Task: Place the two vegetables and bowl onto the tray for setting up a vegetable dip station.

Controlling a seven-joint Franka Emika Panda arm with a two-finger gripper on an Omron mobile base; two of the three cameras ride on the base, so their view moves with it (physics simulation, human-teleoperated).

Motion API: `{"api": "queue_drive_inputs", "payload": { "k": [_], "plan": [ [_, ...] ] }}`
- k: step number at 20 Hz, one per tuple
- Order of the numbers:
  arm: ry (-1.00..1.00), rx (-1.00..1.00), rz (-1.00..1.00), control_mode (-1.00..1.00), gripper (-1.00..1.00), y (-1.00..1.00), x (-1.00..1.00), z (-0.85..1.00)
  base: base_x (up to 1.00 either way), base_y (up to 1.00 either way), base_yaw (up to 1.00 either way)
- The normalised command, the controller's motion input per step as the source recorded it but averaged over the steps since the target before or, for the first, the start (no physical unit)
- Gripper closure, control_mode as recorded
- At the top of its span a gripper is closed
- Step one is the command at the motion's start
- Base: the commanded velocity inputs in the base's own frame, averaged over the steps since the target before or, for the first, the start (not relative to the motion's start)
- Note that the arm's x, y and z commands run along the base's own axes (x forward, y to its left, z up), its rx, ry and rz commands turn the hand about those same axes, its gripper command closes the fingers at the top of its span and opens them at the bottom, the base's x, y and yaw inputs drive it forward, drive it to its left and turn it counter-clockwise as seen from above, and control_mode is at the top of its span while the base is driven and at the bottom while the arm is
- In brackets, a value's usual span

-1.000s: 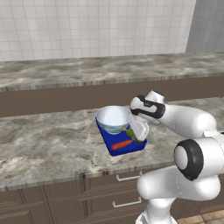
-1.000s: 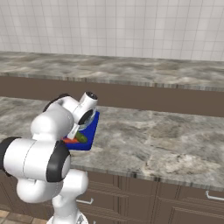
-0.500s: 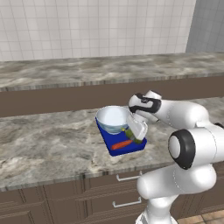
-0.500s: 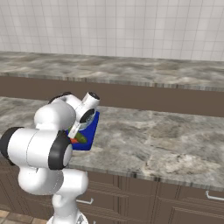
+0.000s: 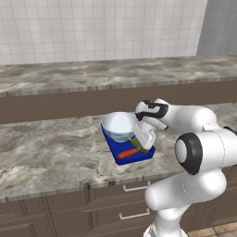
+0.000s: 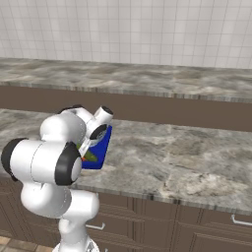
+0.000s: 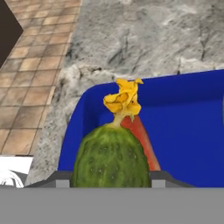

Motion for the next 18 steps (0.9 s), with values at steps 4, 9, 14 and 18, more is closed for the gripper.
{"api": "queue_drive_inputs", "payload": {
  "k": [4, 9, 14, 18],
  "plan": [
    [0.00, 0.00, 0.00, -1.00, -1.00, 0.04, -0.04, -0.10, 0.00, 0.00, 0.00],
    [0.01, 0.00, 0.00, -1.00, -1.00, 0.01, -0.07, -0.07, 0.00, 0.00, 0.00],
    [0.01, 0.00, 0.00, -1.00, -1.00, 0.00, -0.10, -0.02, 0.00, 0.00, 0.00],
    [0.00, 0.00, 0.00, -1.00, -1.00, 0.00, -0.14, 0.00, 0.00, 0.00, 0.00]
  ]
}}
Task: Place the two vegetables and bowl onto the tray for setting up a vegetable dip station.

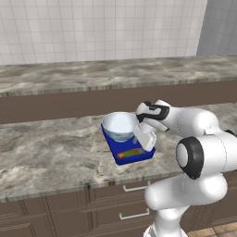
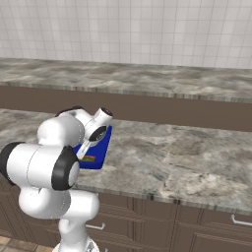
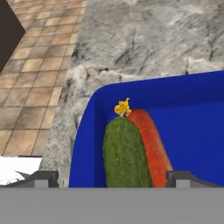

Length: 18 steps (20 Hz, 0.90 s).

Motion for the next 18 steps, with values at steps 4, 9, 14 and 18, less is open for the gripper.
{"api": "queue_drive_inputs", "payload": {
  "k": [4, 9, 14, 18],
  "plan": [
    [0.00, 0.00, 0.00, -1.00, -1.00, 0.00, -0.13, 0.00, 0.00, 0.00, 0.00],
    [0.06, 0.00, -0.03, -1.00, -1.00, 0.00, -0.11, 0.09, 0.00, 0.00, 0.00],
    [0.06, 0.00, -0.08, -1.00, -1.00, 0.00, -0.18, 0.20, 0.00, 0.00, 0.00],
    [0.01, -0.04, -0.20, -1.00, -1.00, 0.00, -0.25, 0.23, 0.00, 0.00, 0.00]
  ]
}}
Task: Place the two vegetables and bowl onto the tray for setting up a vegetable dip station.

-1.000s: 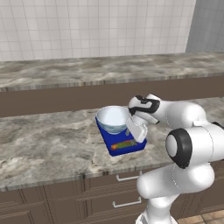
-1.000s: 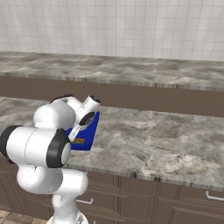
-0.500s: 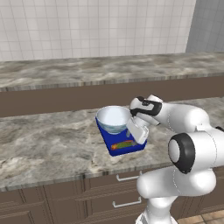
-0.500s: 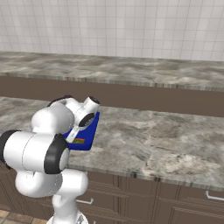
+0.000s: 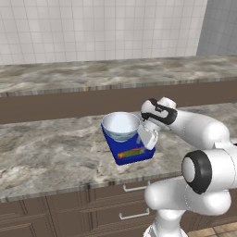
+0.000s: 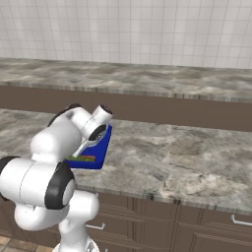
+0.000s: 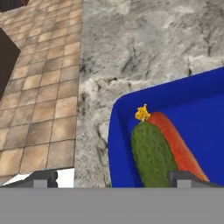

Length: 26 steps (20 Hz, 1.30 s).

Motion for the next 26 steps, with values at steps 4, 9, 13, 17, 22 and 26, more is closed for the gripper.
{"api": "queue_drive_inputs", "payload": {
  "k": [4, 9, 13, 17, 22, 26],
  "plan": [
    [0.00, -0.07, -0.29, -1.00, -1.00, 0.00, -0.29, 0.23, 0.00, 0.00, 0.00],
    [0.01, -0.13, -0.32, -1.00, -1.00, 0.01, -0.31, 0.21, 0.00, 0.00, 0.00],
    [0.04, -0.14, -0.35, -1.00, -1.00, 0.01, -0.30, 0.21, 0.00, 0.00, 0.00],
    [0.11, -0.08, -0.30, -1.00, -1.00, 0.00, -0.33, 0.22, 0.00, 0.00, 0.00],
    [0.16, -0.02, -0.21, -1.00, -1.00, 0.01, -0.35, 0.23, 0.00, 0.00, 0.00],
    [0.15, 0.00, -0.17, -1.00, -1.00, 0.02, -0.38, 0.24, 0.00, 0.00, 0.00]
  ]
}}
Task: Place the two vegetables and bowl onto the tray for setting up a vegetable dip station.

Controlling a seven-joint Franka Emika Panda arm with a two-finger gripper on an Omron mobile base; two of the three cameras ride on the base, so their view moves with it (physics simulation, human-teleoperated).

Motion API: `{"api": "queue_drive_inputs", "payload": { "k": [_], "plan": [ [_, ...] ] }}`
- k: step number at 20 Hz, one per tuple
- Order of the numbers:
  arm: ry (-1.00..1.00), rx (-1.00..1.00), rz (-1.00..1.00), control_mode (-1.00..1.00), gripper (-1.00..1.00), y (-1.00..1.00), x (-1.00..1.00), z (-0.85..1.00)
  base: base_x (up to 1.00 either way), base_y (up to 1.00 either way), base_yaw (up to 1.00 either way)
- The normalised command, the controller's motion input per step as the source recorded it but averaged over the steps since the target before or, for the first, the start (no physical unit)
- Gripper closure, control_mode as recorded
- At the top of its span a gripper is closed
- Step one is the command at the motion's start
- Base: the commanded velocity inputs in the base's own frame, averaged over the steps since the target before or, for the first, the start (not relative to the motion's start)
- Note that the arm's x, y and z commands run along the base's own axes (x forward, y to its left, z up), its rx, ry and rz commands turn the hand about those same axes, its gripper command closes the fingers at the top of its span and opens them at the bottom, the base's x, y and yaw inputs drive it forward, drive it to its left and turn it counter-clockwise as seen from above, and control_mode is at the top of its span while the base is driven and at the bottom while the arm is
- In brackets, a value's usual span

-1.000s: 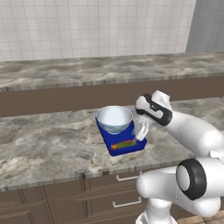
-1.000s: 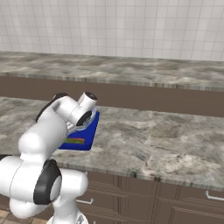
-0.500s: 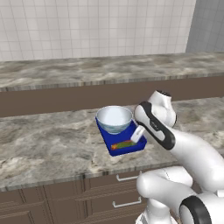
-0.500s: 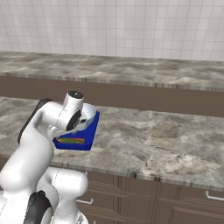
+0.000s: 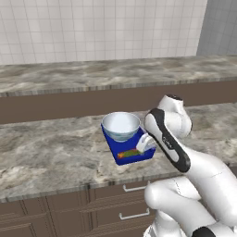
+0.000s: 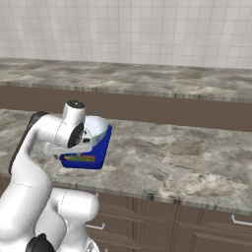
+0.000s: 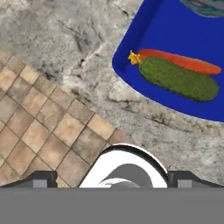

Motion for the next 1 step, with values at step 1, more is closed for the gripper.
{"api": "queue_drive_inputs", "payload": {
  "k": [1],
  "plan": [
    [0.12, 0.00, -0.17, -1.00, -1.00, 0.01, -0.38, 0.23, 0.00, 0.00, 0.00]
  ]
}}
